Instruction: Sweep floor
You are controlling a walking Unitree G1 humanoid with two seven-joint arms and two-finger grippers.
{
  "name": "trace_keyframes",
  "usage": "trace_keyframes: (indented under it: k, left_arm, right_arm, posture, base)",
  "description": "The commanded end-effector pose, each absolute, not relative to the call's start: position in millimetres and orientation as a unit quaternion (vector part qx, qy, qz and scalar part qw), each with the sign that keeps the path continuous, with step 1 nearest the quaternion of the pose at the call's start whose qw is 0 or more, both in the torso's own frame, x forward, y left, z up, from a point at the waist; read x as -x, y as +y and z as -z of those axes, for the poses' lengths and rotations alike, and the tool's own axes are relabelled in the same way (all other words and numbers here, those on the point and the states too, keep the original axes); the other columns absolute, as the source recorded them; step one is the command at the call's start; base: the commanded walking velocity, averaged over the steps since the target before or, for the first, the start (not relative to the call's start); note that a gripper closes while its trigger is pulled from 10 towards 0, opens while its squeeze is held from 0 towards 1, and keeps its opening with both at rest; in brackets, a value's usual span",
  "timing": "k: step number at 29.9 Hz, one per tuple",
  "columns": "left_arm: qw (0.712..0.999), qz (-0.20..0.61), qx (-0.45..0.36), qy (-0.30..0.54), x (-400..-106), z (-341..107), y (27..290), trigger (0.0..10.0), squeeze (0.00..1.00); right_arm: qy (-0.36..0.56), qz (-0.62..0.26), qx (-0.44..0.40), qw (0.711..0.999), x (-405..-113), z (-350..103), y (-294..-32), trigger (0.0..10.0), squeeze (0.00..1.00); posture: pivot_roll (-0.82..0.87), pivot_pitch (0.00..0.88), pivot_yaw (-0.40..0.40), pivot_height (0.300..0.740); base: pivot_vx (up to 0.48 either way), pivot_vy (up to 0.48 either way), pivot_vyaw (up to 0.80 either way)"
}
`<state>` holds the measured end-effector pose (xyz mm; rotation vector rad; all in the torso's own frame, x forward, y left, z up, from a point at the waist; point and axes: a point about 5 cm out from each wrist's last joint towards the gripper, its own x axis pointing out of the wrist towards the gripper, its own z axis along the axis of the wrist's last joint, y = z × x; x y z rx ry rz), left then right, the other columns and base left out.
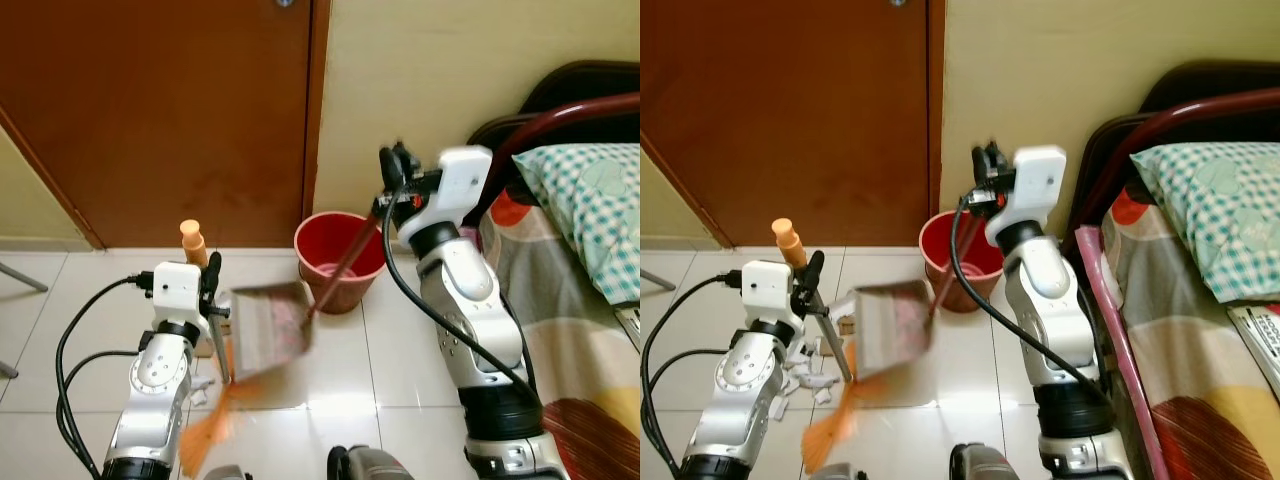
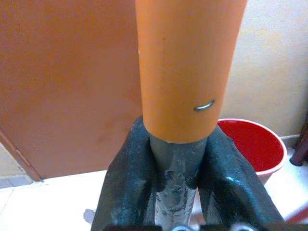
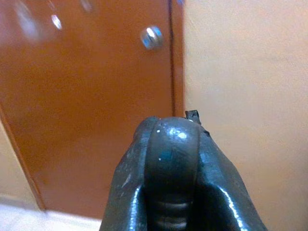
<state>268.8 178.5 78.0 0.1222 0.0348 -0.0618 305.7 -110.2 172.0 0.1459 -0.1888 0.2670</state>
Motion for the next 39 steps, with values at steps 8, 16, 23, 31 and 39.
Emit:
trace_keyframes:
  k: [8,16,23,31,39]
  left_arm:
    - [0.995,0.046,-0.079,0.034,-263,-73,175,10.0,0.00]
    - [0.994,0.027,-0.104,-0.017,-269,-92,181,10.0,0.00]
    - [0.992,0.055,-0.108,-0.043,-271,-104,169,10.0,0.00]
    - [0.986,0.081,-0.120,-0.078,-274,-120,156,10.0,0.00]
    - [0.983,0.075,-0.118,-0.120,-280,-142,153,10.0,0.00]
  right_arm:
    - [0.023,-0.013,-0.053,0.998,-289,-105,-163,10.0,0.00]
    - [0.090,0.063,-0.013,0.994,-279,-76,-197,10.0,0.00]
    - [0.120,0.078,0.017,0.990,-278,-66,-205,10.0,0.00]
    - [0.143,0.093,0.039,0.985,-278,-59,-212,10.0,0.00]
    - [0.144,0.090,0.042,0.985,-281,-58,-212,10.0,0.00]
  posture:
    - [0.01,0.102,-0.040,0.740]
    - [0.02,0.099,-0.037,0.740]
    - [0.02,0.094,-0.037,0.740]
    - [0.02,0.089,-0.044,0.740]
    - [0.02,0.087,-0.046,0.740]
  base:
    - [0.000,0.000,0.00]
    - [0.000,0.000,0.00]
    - [0.000,0.000,0.00]
    - [0.000,0.000,0.00]
    - [0.000,0.000,0.00]
